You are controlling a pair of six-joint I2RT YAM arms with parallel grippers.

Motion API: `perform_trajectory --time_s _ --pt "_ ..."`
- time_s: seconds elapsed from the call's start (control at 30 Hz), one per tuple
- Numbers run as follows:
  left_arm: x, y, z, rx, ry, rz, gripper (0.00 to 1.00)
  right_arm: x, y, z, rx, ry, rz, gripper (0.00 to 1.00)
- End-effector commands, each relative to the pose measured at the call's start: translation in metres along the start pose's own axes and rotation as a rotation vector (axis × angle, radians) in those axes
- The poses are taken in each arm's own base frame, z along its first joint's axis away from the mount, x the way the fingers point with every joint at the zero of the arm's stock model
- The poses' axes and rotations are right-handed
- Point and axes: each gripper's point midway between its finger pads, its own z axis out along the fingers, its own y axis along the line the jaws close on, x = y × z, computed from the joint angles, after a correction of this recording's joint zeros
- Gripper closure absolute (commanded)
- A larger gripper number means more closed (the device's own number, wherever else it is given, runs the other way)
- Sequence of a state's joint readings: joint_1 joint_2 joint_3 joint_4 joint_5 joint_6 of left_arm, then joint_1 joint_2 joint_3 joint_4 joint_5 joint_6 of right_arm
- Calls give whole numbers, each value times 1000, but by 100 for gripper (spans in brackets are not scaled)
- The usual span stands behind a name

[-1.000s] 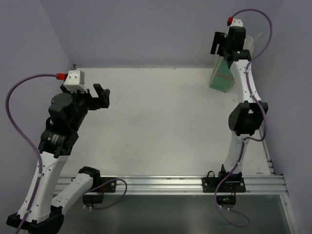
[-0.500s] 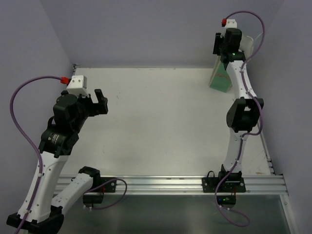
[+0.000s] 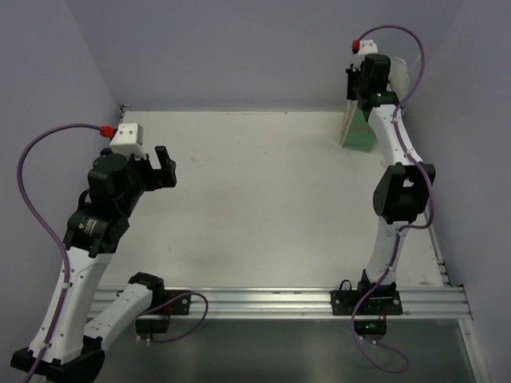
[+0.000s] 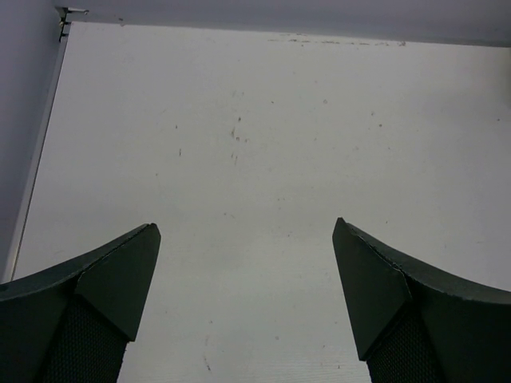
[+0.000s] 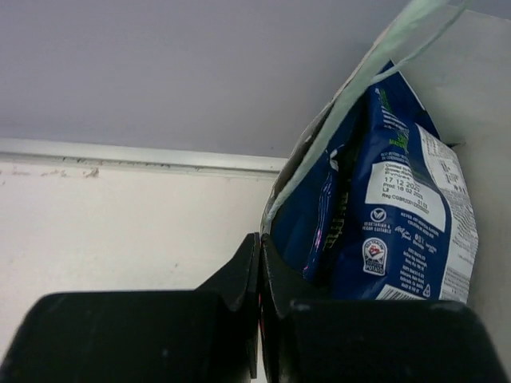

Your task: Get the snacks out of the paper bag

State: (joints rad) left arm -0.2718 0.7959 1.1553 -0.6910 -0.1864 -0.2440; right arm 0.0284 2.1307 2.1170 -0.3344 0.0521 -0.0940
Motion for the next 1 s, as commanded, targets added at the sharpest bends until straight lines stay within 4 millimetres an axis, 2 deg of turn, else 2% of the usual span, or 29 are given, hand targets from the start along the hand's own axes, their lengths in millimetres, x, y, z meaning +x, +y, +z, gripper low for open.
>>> perform_trajectory --time_s 0.0,0.03,0.07,0.1,0.13,0.17,0.2,0.23,0.27,0.3,0.33,0.37,0.47,0.53,0.67,0.7,0.77,0.8,0.83,0.9,0.97 --pt "-29 -8 -8 39 -78 -1 3 -42 56 -70 -132 -76 -95 100" --pt "-33 -11 -7 48 -91 -4 2 -25 69 -75 -173 -42 -109 100" --pt "-35 -12 -7 55 -99 -5 3 -20 78 -85 -195 -27 -114 100" --pt "-38 -16 -7 72 -104 -7 3 -16 90 -94 -236 -22 -114 100" --pt "-42 -18 -6 81 -116 -12 3 -22 111 -118 -292 -41 -102 100" --pt "-43 -20 -5 89 -117 -13 3 5 124 -124 -330 18 -96 100" --pt "-46 -22 -5 100 -123 -16 3 11 136 -134 -366 27 -91 100" --pt "-50 -24 -4 106 -132 -20 4 9 156 -157 -419 17 -78 100" --pt "-51 -26 -2 114 -131 -21 4 34 168 -164 -447 65 -80 100" --pt "-53 -27 -3 120 -136 -23 4 42 177 -174 -469 74 -80 100" --pt "-56 -29 -2 125 -141 -30 4 41 195 -196 -512 63 -75 100" --pt "-57 -30 -1 129 -140 -32 4 62 203 -203 -530 104 -80 100" --pt "-62 -35 1 149 -140 -39 4 81 230 -239 -600 144 -72 100" --pt "-63 -38 2 158 -136 -44 4 90 248 -259 -647 165 -73 100" --pt "-63 -42 4 178 -128 -59 4 88 265 -291 -723 163 -48 99" --pt "-63 -43 3 183 -128 -65 5 86 267 -295 -735 163 -37 89" --pt "-63 -45 3 190 -128 -71 4 75 266 -302 -745 144 -28 78" --pt "-64 -45 2 192 -130 -74 4 71 264 -304 -741 134 -27 69" --pt "-64 -46 1 197 -130 -75 5 61 261 -307 -737 120 -31 51" --pt "-63 -47 1 201 -128 -75 4 47 252 -310 -699 94 -49 39" --pt "-65 -46 0 197 -130 -75 4 25 240 -320 -668 60 -58 29"
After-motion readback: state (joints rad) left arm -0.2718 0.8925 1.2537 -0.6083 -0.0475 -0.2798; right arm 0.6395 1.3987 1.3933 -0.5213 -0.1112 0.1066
